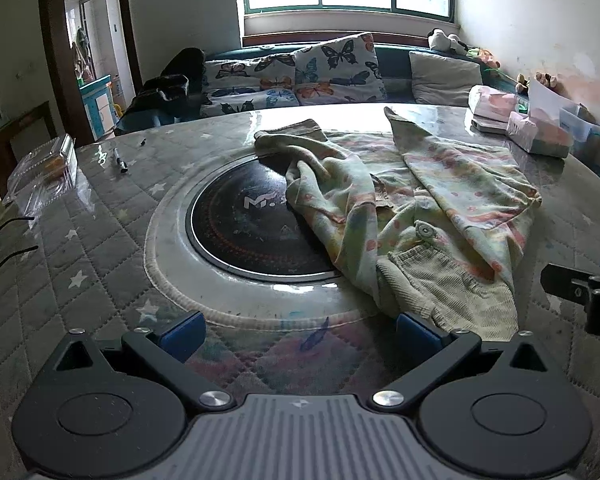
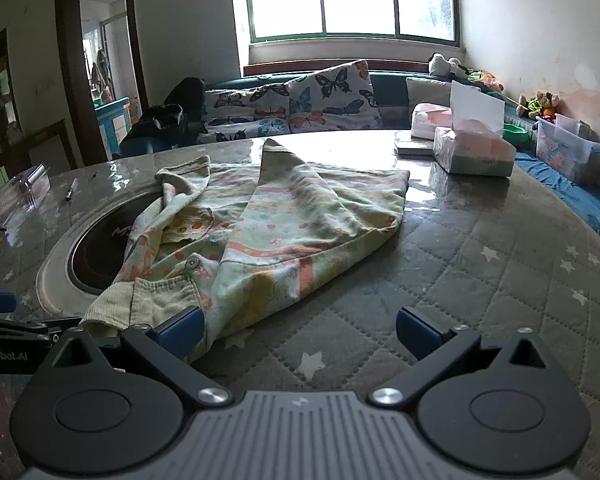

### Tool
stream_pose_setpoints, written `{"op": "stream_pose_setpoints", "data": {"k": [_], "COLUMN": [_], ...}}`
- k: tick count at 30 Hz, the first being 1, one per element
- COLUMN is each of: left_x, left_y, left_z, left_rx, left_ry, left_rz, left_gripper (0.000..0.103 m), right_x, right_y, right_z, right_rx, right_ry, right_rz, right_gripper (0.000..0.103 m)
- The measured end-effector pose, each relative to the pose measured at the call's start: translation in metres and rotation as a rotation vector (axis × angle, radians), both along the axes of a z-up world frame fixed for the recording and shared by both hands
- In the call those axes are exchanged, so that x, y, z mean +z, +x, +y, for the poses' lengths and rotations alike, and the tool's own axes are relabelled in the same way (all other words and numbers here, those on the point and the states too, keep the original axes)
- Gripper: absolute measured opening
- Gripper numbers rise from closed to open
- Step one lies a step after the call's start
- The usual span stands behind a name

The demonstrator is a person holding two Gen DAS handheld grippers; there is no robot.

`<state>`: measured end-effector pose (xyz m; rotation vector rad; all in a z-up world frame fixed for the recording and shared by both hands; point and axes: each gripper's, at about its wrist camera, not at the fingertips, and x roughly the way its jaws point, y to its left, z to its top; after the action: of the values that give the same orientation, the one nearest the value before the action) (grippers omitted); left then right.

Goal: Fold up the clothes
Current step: 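Move both tools over the striped shirt lying crumpled on the table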

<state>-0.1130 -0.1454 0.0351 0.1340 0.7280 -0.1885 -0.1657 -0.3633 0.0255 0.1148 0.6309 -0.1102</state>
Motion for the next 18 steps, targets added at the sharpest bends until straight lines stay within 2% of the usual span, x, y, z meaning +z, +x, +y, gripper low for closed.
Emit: {"op": "stream_pose_setpoints", "data": {"k": [18], "left_x": [-0.0003], "left_y": [0.0101], "left_z": [-0.0002], "left_rx": [-0.001], "left_ry": [0.000], "left_rz": [0.014], "left_gripper": [0.103], "right_x": [0.0013], "right_y": [0.0074], "right_z": [0.0061], "right_rx": [0.015], "right_ry": [0.001], "right_rz": [0.011], "right_gripper": [0.103]}}
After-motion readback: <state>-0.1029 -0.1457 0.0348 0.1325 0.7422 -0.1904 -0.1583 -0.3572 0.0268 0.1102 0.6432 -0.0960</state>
